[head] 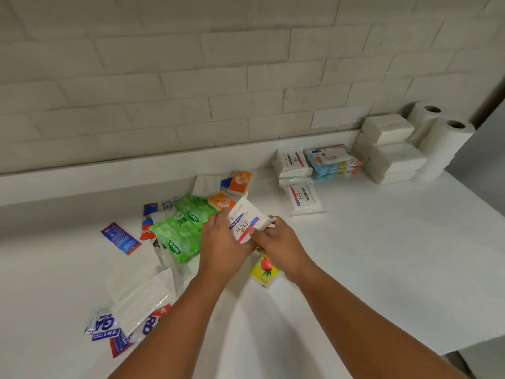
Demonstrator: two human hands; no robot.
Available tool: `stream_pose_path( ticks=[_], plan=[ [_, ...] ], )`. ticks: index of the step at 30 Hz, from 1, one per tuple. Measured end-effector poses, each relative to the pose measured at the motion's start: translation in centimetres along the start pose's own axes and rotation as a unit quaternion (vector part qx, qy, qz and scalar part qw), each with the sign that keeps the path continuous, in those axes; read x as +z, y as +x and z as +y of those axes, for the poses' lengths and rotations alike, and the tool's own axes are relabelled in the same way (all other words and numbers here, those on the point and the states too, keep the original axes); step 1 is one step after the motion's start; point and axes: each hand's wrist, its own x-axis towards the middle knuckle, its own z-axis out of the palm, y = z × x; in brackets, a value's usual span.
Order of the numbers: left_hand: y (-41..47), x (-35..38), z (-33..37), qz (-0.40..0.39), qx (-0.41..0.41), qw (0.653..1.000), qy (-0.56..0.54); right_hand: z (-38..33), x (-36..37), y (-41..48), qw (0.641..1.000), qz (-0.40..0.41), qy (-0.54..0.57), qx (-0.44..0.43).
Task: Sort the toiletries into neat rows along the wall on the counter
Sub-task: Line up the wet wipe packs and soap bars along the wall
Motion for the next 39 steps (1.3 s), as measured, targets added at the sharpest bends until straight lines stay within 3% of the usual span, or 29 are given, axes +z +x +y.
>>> stream_pose_path(
  ticks=[7, 14, 20, 24, 33, 36, 39],
  plan=[
    [1.3, 3.3, 5.5, -0.049, 0.035, 0.991, -0.122, -1.9, -6.4, 2.9, 0.992, 0.050, 0.110, -0.044],
    [5.0, 7.4, 8.5, -0.120, -0.110, 0.937, -0.309, -3.1, -13.6, 6.7, 0.991, 0.057, 0.108, -0.050],
    [6.8, 12.5, 11.3, -0.034, -0.214, 0.905, -0.366, -2.2, -16.3, 11.5, 0.988, 0.139, 0.071, -0.018],
    [7.9, 15.0, 11.9, 0.032, -0.254, 0.896, -0.363, -1.5, -17.1, 13.2, 0.992, 0.108, -0.026, -0.052],
    [9.8, 18.5, 10.2, 0.069, -0.276, 0.934, -0.216, 1.1, -17.3, 16.2, 0.981, 0.061, -0.166, -0.081],
    [9.9, 19.2, 9.7, 0.078, -0.278, 0.936, -0.201, 1.4, -16.8, 16.5, 0.977, 0.071, -0.175, -0.095],
    [10.1, 19.3, 9.8, 0.068, -0.263, 0.937, -0.218, 1.5, -16.7, 17.4, 0.990, 0.050, -0.119, -0.049]
  ],
)
